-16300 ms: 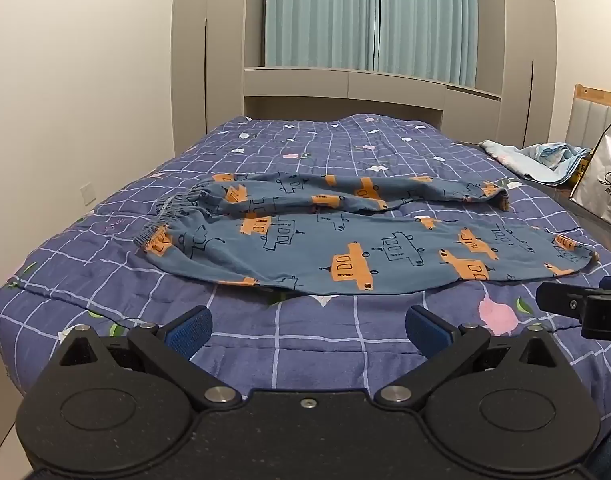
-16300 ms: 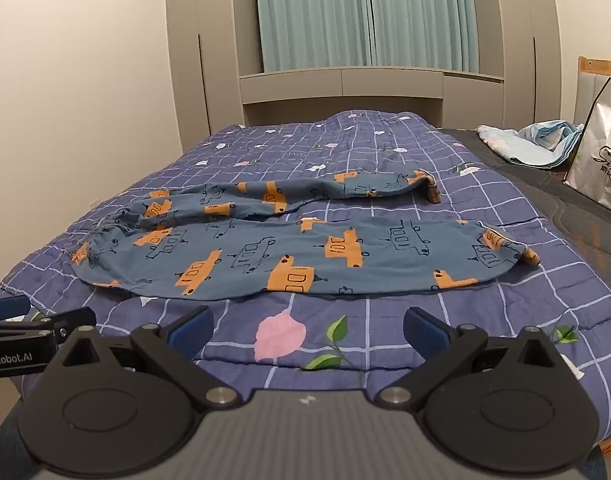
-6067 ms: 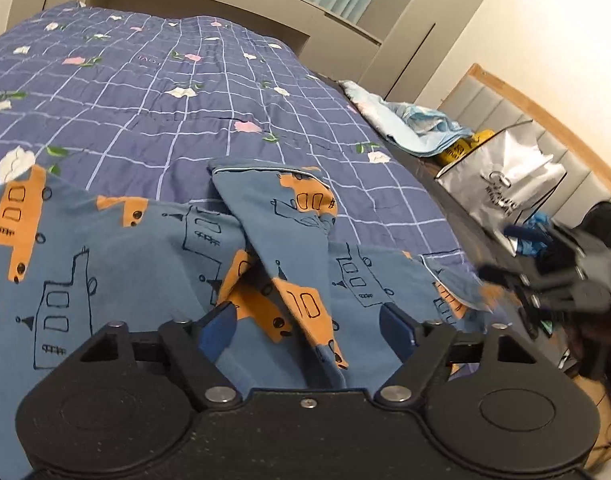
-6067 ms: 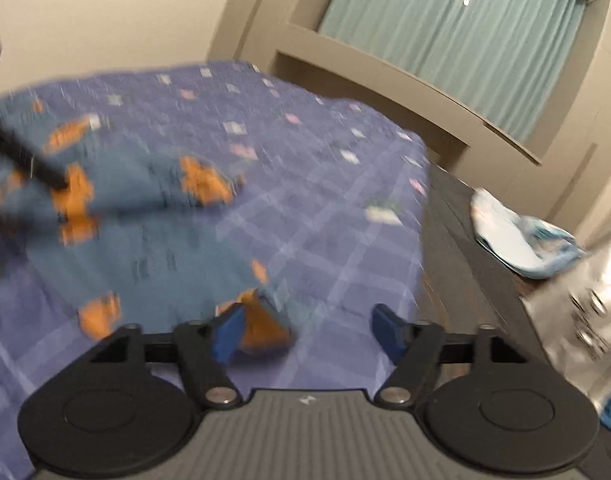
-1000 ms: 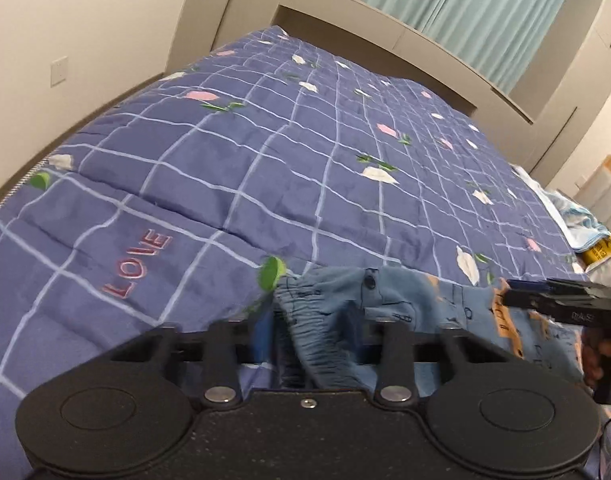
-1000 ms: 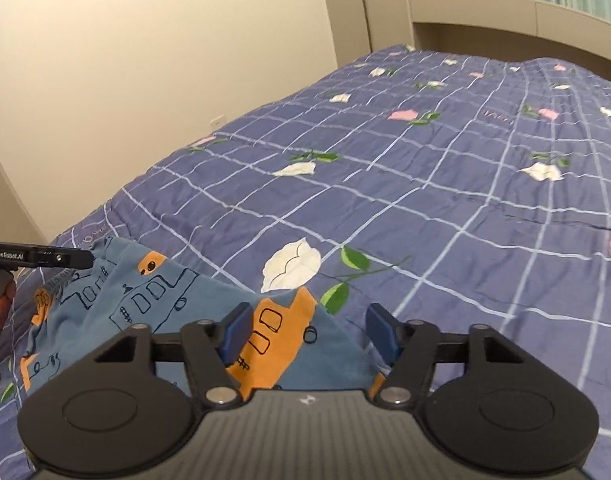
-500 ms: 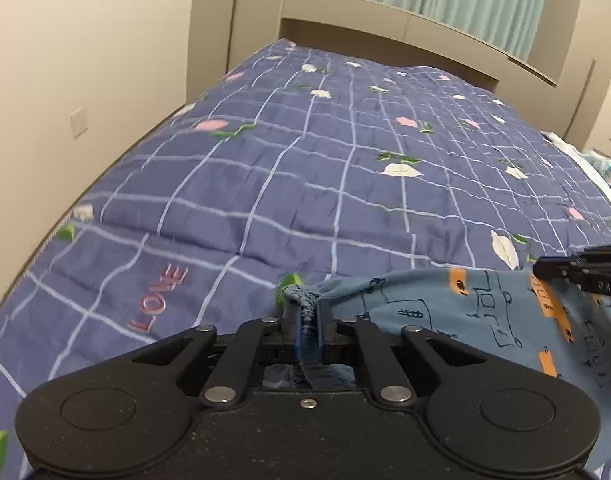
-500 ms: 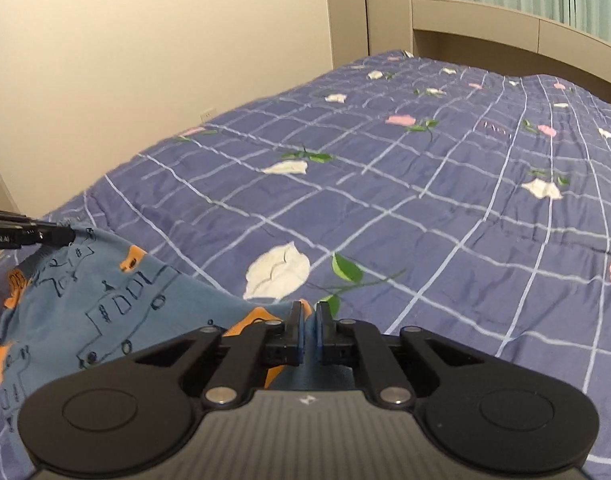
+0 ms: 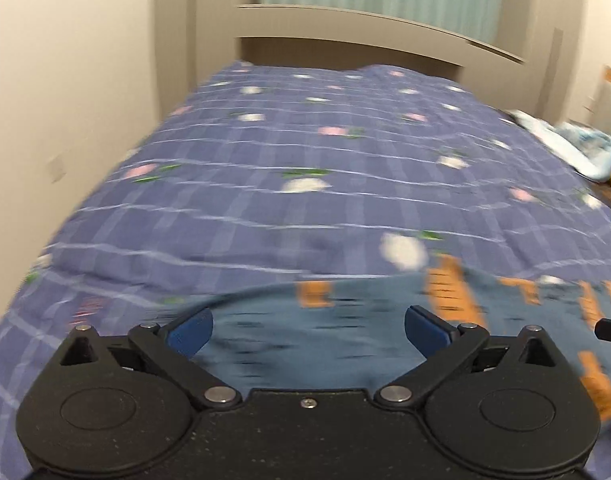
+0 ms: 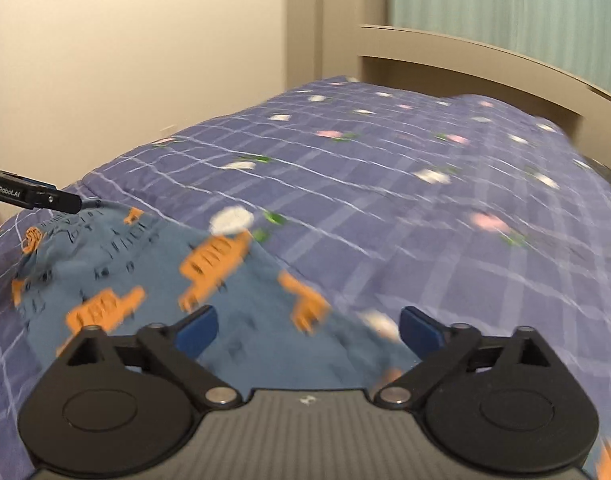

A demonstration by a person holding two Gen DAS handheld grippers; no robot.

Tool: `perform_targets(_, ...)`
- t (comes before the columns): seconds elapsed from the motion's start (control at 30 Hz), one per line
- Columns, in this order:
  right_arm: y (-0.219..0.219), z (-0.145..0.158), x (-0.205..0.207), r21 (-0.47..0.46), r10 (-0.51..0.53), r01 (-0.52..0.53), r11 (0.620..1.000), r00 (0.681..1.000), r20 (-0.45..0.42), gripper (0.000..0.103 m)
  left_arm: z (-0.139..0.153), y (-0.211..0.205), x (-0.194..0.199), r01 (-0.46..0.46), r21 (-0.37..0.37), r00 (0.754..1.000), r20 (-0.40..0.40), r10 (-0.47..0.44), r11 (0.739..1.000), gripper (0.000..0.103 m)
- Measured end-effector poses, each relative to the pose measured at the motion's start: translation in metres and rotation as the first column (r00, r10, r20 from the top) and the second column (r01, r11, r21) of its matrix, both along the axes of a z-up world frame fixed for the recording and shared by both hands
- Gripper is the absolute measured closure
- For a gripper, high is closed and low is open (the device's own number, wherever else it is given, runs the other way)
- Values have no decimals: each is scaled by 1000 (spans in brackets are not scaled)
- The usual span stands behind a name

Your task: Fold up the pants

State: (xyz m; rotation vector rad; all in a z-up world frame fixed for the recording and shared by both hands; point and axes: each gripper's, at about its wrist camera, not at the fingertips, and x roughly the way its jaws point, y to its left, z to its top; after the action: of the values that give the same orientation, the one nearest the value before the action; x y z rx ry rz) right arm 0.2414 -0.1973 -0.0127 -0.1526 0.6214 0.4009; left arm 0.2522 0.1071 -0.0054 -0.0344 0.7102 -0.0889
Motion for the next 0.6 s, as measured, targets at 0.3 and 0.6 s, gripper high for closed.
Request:
perform_targets(0.3,-113,2,-94,75,-321,319,945,947,23,0,1,-149,17,252,-19,968,-8,-252,968,1)
perform_targets(0.6,-193,-20,-122,246,-421,431,868,902,-96,0,-4,-288,46,466,-16,884,-31,-467,884,1)
